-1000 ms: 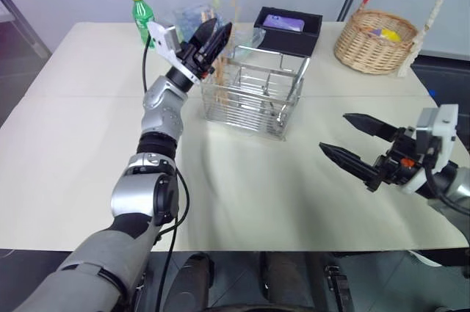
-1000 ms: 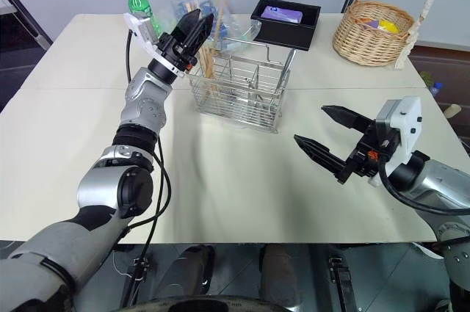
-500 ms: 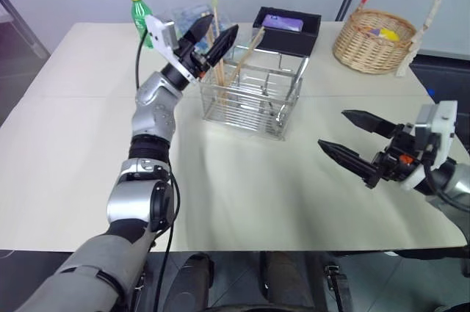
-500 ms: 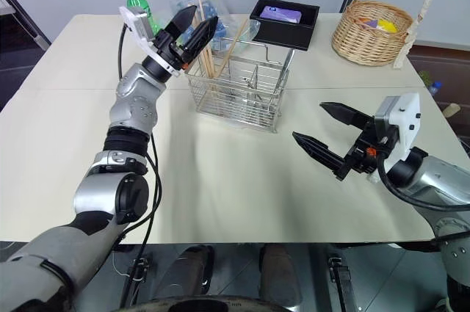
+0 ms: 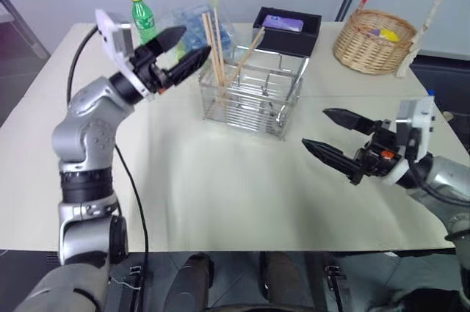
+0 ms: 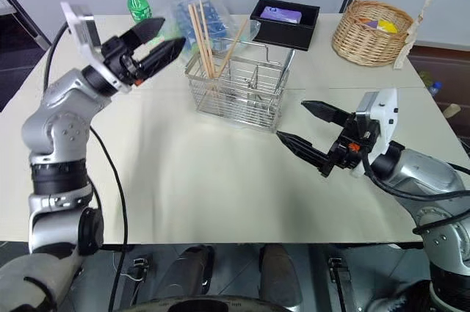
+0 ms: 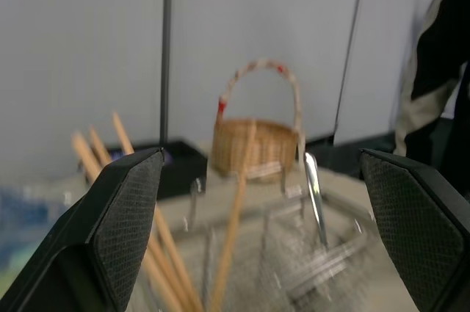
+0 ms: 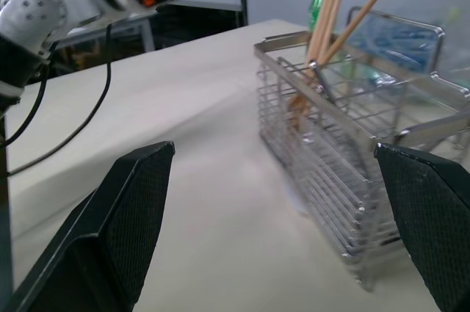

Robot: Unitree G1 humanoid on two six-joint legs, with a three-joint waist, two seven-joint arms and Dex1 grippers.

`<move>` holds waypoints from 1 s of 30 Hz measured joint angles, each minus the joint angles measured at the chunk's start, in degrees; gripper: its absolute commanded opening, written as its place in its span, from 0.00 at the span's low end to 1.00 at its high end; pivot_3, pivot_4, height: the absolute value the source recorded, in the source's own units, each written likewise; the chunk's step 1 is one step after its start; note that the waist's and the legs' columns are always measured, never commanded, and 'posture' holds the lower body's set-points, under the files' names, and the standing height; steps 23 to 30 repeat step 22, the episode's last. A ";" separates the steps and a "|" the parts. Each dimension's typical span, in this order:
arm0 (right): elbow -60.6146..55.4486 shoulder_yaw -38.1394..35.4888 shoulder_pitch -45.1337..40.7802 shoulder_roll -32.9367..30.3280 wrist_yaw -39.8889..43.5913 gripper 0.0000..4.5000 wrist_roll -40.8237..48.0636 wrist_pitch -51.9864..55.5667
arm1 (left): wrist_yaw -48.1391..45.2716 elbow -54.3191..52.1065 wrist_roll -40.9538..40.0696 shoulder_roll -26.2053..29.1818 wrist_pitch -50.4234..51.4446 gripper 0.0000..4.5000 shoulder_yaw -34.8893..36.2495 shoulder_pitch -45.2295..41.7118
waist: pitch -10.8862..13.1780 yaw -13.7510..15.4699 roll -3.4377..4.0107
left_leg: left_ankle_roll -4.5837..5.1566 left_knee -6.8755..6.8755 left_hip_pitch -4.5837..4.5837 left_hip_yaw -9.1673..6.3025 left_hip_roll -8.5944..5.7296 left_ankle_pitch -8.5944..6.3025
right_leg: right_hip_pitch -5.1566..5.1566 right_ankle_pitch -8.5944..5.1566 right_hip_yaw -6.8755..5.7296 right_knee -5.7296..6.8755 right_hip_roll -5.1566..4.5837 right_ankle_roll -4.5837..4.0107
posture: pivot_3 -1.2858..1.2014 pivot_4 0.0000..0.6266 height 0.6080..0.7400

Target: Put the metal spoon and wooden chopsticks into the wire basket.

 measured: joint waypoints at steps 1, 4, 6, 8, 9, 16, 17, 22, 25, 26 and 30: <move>0.33 0.39 -0.15 0.08 0.09 1.00 -0.05 0.00 | 1.03 -1.48 -0.75 0.08 1.24 0.98 0.15 1.12 | 0.00 0.05 0.00 | 0.00 0.01 0.00 0.00 0.00 0.00 | 0.00 0.00 0.00 0.00 0.00 0.00 | 0.52 0.24 1.00; 0.88 1.22 -0.80 0.68 0.74 1.00 -0.57 -0.20 | 5.30 -8.72 -4.42 0.53 5.33 0.98 1.81 6.70 | 0.00 0.09 0.00 | 0.00 0.00 0.01 0.00 0.00 0.00 | 0.02 0.00 0.00 -0.02 0.00 -0.01 | 0.52 0.24 1.00; 1.67 1.67 -0.63 0.89 1.23 1.00 -1.07 -0.44 | 7.45 -12.53 -6.35 0.73 7.27 0.98 2.55 10.79 | 0.00 0.09 0.01 | 0.00 -0.01 0.01 0.00 0.00 0.00 | 0.01 0.00 0.00 -0.01 0.00 -0.02 | 0.52 0.24 1.00; 1.80 1.60 -0.05 1.06 1.72 1.00 -1.08 -0.49 | 8.97 -15.09 -7.78 1.23 8.48 0.98 3.04 13.96 | 0.00 0.08 0.01 | 0.00 -0.01 0.02 0.00 0.00 0.00 | 0.01 -0.01 0.00 0.00 0.00 -0.02 | 0.52 0.24 1.00; 1.78 1.29 0.96 0.87 2.21 1.00 -1.03 -0.48 | 9.74 -16.40 -8.37 1.65 9.11 0.98 3.59 15.61 | -0.01 0.11 0.01 | 0.00 -0.02 0.02 0.00 0.00 0.00 | 0.02 -0.01 0.00 -0.01 0.00 -0.02 | 0.52 0.24 1.00; 1.44 -2.34 4.90 -0.61 4.16 1.00 -0.05 -0.05 | 12.53 -22.10 -13.00 4.78 10.84 0.98 6.87 24.55 | -0.01 0.15 0.02 | 0.02 -0.02 0.03 0.02 0.01 -0.01 | 0.04 -0.02 0.01 -0.03 0.00 -0.05 | 0.52 0.24 1.00; 1.34 -2.42 5.32 -0.60 4.13 1.00 0.00 -0.05 | 12.75 -22.36 -13.14 4.97 10.83 0.98 6.88 25.29 | -0.01 0.18 0.02 | 0.02 -0.01 0.03 0.02 0.01 -0.01 | 0.04 -0.03 0.01 -0.03 0.00 -0.06 | 0.52 0.24 1.00; 1.01 -2.97 7.44 -0.39 3.24 1.00 0.01 -0.03 | 13.33 -23.02 -13.09 5.13 10.16 0.98 6.65 29.01 | -0.01 0.23 0.02 | 0.03 -0.02 0.02 0.04 0.01 -0.02 | 0.04 -0.07 0.01 -0.05 0.00 -0.14 | 0.52 0.24 1.00; 1.01 -2.97 7.44 -0.39 3.24 1.00 0.01 -0.03 | 13.33 -23.02 -13.09 5.13 10.16 0.98 6.65 29.01 | -0.01 0.23 0.02 | 0.03 -0.02 0.02 0.04 0.01 -0.02 | 0.04 -0.07 0.01 -0.05 0.00 -0.14 | 0.52 0.24 1.00; 1.01 -2.97 7.44 -0.39 3.24 1.00 0.01 -0.03 | 13.33 -23.02 -13.09 5.13 10.16 0.98 6.65 29.01 | -0.01 0.23 0.02 | 0.03 -0.02 0.02 0.04 0.01 -0.02 | 0.04 -0.07 0.01 -0.05 0.00 -0.14 | 0.52 0.24 1.00; 1.01 -2.97 7.44 -0.39 3.24 1.00 0.01 -0.03 | 13.33 -23.02 -13.09 5.13 10.16 0.98 6.65 29.01 | -0.01 0.23 0.02 | 0.03 -0.02 0.02 0.04 0.01 -0.02 | 0.04 -0.07 0.01 -0.05 0.00 -0.14 | 0.52 0.24 1.00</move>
